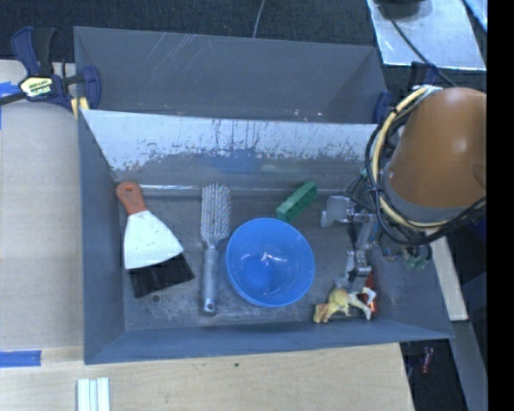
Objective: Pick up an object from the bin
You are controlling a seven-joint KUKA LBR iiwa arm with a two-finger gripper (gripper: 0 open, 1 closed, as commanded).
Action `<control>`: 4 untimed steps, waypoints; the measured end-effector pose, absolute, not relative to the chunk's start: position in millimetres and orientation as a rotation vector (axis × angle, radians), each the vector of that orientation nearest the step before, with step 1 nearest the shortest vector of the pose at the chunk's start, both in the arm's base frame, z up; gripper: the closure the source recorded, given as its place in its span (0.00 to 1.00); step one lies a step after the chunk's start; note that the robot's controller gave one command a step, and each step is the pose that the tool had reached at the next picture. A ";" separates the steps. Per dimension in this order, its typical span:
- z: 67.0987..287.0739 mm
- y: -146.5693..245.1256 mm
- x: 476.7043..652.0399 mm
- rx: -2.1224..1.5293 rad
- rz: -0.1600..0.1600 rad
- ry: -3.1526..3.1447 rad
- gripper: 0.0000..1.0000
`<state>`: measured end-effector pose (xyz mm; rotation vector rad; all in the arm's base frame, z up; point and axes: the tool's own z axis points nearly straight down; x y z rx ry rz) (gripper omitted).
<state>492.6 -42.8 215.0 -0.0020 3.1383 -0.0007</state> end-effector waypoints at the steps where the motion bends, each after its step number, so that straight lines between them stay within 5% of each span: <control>1: 215.0 -42.8 492.6 -0.002 -0.001 3.138 0.00; 2: 158.6 -22.7 527.3 0.024 -0.001 3.130 0.00; 3: 82.4 -31.5 531.5 0.021 -0.003 3.123 0.00; 4: 74.0 6.8 545.1 0.033 -0.001 3.121 0.00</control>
Offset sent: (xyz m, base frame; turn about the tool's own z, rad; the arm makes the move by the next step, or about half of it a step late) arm 0.0476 0.0309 -0.0883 0.0216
